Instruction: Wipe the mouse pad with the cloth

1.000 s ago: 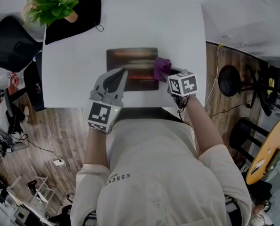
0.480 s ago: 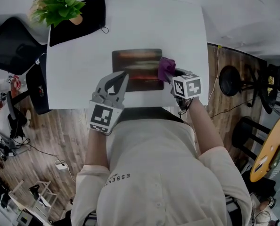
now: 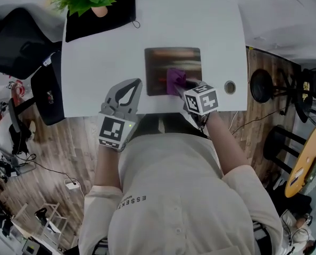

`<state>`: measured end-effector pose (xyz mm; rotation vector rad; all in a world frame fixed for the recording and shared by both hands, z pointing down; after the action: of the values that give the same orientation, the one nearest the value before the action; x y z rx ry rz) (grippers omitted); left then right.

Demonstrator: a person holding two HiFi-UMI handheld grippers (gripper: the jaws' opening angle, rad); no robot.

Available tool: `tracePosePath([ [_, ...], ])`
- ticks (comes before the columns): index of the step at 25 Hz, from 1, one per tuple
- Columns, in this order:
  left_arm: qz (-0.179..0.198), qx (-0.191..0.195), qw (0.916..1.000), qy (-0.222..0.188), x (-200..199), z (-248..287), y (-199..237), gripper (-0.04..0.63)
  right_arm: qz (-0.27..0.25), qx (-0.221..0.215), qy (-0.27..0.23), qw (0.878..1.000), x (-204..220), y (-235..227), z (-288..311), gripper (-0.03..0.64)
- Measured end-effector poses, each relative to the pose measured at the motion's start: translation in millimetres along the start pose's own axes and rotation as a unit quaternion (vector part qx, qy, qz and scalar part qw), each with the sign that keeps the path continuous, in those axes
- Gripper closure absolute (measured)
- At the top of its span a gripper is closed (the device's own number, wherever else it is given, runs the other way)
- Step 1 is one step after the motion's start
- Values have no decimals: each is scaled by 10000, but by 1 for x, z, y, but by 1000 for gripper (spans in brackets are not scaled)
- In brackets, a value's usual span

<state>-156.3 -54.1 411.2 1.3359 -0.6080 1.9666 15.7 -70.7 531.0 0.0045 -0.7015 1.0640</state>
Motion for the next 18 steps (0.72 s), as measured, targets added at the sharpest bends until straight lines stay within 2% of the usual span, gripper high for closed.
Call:
tracePosePath([
  [4,0,70,10000,-2,17,-19,14,594,-55,-90,102,9999,0,33,19,523],
  [10,-223,66,9997,-5,37,-35,26,594,-240,-275,186,9992,-1,69,43,523],
  [18,-328,-59,9994,40,42,-42,30,594,-343,-433,277,9981,-2,74,55,523],
])
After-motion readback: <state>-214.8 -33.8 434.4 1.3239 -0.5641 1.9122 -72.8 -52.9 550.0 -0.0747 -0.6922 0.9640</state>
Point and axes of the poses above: the fingertips, and each gripper's own axes: z forward along the fingers, y to its left, x out of its underside, the point moved 4 cm from there along -z, backward along the fingers
